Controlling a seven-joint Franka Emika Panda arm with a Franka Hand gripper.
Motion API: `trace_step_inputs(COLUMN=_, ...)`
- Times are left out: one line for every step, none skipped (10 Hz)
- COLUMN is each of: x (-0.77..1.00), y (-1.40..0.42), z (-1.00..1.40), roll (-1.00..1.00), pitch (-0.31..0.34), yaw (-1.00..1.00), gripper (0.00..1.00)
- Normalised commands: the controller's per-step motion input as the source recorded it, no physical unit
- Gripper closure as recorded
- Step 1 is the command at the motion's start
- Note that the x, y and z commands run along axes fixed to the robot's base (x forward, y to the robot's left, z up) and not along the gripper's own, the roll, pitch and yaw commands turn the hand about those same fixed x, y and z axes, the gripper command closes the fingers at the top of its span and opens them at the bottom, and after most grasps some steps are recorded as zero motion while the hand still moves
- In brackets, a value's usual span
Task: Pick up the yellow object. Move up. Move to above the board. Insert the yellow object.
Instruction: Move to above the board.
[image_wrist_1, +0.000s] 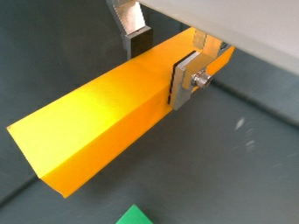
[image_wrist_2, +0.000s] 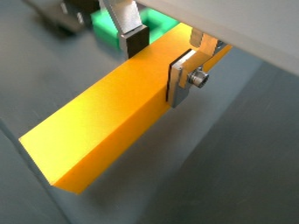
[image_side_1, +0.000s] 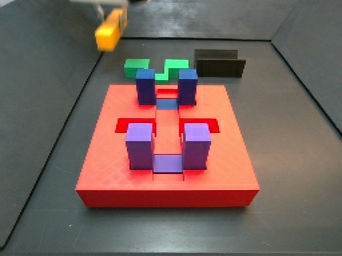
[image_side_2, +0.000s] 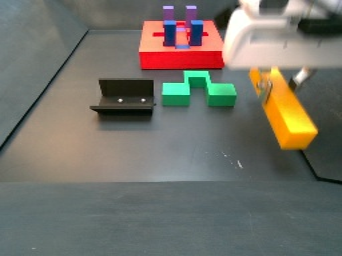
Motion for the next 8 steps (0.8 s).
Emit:
trace_step_inputs(x=-0.06, y=0.00, z=1.40, roll=-0.01, pitch=0.036, yaw=0.00, gripper=1.00)
trace_step_inputs(x=-0.06, y=0.00, z=1.40, roll=0.05, pitch=0.019, yaw=0.00, gripper=1.00)
trace_step_inputs(x=-0.02, y=0.00, z=1.40, roll=0.05, pitch=0.029, yaw=0.01, gripper=1.00)
trace_step_inputs(x=0.00, y=0.01, z=1.40, roll=0.01, pitch=0.065, yaw=0.00, gripper=1.00)
trace_step_inputs(x=0.00, y=0.00, z=1.40, roll=0.00, pitch=0.084, yaw=0.00, gripper=1.00)
trace_step_inputs(x=-0.01, y=-0.01, z=0.78, roll=0.01, pitch=0.064, yaw=0.00, gripper=1.00)
trace_step_inputs(x=0.01, y=0.00, z=0.42, roll=0.00, pitch=0.044, yaw=0.01, gripper=1.00)
trace_step_inputs(x=0.03, y=0.01, z=0.23, roll=0.00, pitch=0.041, yaw=0.01, gripper=1.00)
